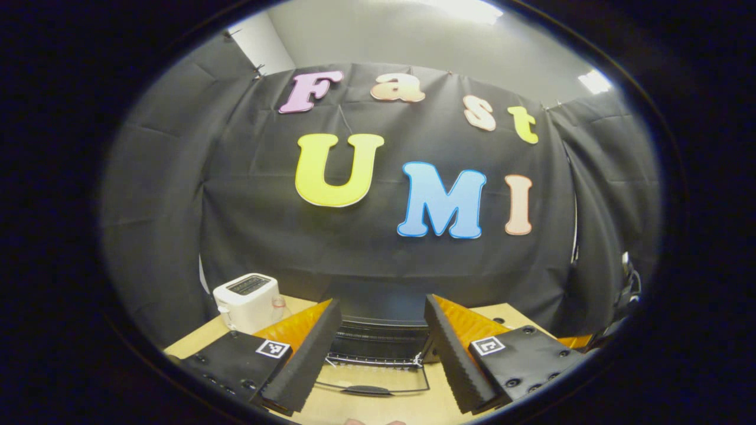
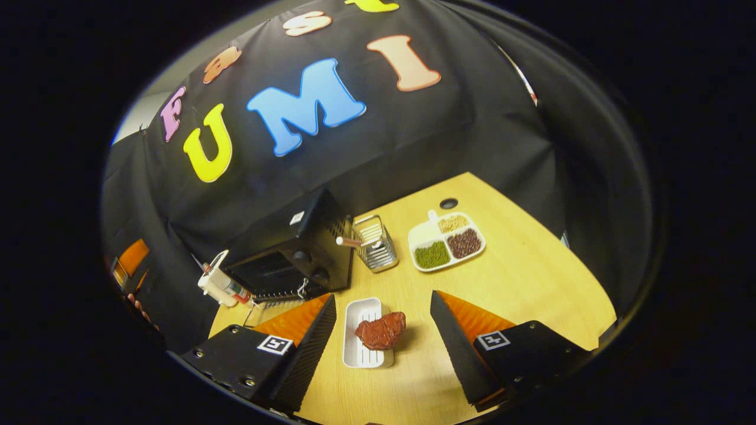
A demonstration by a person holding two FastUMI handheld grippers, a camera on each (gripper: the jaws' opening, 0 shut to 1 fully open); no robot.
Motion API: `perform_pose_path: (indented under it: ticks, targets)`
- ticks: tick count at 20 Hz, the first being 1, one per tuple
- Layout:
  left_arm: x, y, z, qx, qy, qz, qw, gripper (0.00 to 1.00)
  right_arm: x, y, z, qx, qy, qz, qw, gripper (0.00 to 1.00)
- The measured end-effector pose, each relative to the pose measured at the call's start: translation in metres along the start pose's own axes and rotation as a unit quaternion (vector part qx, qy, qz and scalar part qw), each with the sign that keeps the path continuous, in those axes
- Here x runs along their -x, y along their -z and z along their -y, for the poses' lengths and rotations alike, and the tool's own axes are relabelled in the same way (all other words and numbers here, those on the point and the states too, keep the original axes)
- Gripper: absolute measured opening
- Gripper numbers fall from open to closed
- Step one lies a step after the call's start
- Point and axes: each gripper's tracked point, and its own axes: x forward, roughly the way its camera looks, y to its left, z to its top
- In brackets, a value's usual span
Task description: Open the electric oven with the left hand, put the food in, and close the electric oven.
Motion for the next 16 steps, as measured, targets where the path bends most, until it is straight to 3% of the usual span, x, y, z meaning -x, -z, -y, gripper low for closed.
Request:
perform_pose_path:
  ticks: [1,2,3,4,10,13,14,15,16]
  targets:
    - [0.001,0.002,0.001,-0.007,-0.008,-0.004,1.000,0.99,-0.009,0.011,0.006,-0.007,-0.009,-0.019,1.000,0.97]
    - [0.003,0.004,0.000,-0.019,-0.022,-0.011,1.000,0.98,-0.017,0.023,0.012,-0.015,-0.015,-0.035,0.999,0.90]
    - [0.005,0.005,0.001,-0.028,-0.032,-0.014,0.999,0.98,-0.025,0.033,0.018,-0.025,-0.018,-0.051,0.998,0.98]
    - [0.007,0.003,0.003,-0.031,-0.040,-0.014,0.999,0.98,-0.032,0.042,0.019,-0.038,-0.029,-0.066,0.997,0.98]
    - [0.023,-0.004,-0.003,-0.028,-0.082,-0.013,0.996,0.99,-0.066,0.068,0.011,-0.082,-0.079,-0.120,0.986,0.89]
    - [0.029,-0.005,-0.013,-0.028,-0.091,-0.012,0.995,0.99,-0.073,0.070,0.007,-0.101,-0.088,-0.120,0.984,0.55]
    - [0.029,-0.006,-0.014,-0.029,-0.092,-0.012,0.995,0.99,-0.073,0.068,0.004,-0.116,-0.096,-0.119,0.981,0.29]
    - [0.028,-0.007,-0.015,-0.029,-0.091,-0.011,0.995,0.99,-0.077,0.069,-0.001,-0.137,-0.103,-0.123,0.978,0.28]
    - [0.027,-0.009,-0.017,-0.029,-0.088,-0.009,0.996,0.99,-0.073,0.066,-0.002,-0.155,-0.112,-0.125,0.974,0.18]
